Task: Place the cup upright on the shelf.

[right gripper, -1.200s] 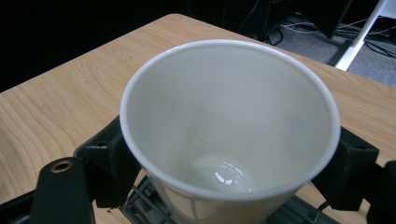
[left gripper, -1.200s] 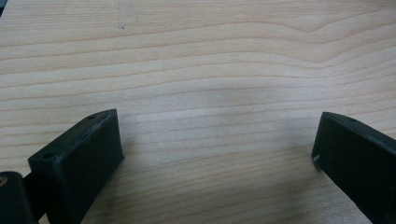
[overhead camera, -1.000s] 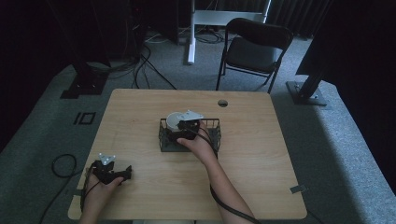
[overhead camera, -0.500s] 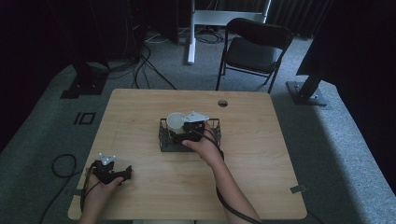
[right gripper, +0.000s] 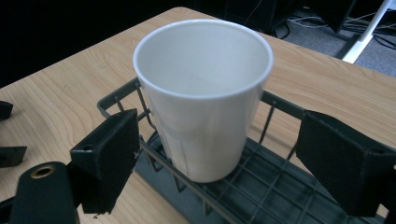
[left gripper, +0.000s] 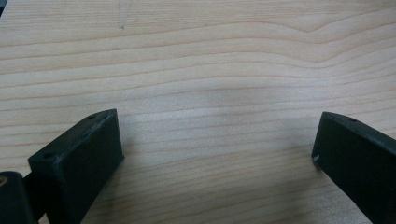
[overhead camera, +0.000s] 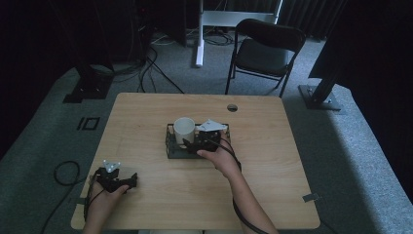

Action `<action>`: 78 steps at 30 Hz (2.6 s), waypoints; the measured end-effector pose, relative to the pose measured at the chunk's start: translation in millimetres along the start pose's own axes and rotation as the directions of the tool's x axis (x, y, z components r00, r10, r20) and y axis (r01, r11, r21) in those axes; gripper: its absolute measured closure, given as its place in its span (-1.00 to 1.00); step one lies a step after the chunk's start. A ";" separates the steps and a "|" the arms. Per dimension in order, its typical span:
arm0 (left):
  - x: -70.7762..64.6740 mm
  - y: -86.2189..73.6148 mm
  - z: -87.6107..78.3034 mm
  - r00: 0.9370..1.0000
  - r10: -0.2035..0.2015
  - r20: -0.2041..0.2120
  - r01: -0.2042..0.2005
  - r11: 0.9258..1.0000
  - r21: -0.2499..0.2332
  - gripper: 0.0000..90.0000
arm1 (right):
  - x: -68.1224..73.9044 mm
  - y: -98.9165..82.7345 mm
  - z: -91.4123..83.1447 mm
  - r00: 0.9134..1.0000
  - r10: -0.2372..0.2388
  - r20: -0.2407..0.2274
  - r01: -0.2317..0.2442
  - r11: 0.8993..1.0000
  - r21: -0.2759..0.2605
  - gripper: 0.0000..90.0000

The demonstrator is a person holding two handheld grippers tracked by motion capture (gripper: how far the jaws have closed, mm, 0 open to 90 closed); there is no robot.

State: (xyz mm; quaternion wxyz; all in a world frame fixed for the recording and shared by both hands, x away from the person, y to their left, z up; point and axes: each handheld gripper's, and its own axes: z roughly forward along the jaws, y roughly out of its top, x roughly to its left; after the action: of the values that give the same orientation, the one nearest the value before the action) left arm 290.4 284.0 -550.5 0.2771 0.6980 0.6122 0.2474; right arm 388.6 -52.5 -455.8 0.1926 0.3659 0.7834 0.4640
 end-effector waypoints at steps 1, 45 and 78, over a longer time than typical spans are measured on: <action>0.0 0.0 0.0 1.000 0.000 0.000 0.000 1.000 0.000 -0.96 | -0.9 -0.6 -1.1 1.000 -0.001 0.000 0.001 1.000 0.001 -0.70; 0.0 -0.1 0.0 1.000 0.000 0.000 0.000 1.000 0.000 -0.96 | -60.6 -64.7 -75.4 0.989 0.067 0.129 -0.067 0.998 -0.007 -0.70; 0.0 -0.1 -0.1 1.000 0.002 0.000 -0.002 1.000 0.001 -0.96 | -95.4 -136.4 -92.0 0.964 0.157 0.213 -0.168 0.985 0.033 -0.70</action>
State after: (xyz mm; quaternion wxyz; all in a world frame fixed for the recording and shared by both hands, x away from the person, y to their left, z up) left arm 290.3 284.0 -550.5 0.2765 0.6987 0.6116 0.2475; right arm 338.5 -219.4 -532.2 0.2261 0.4806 0.7376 0.4168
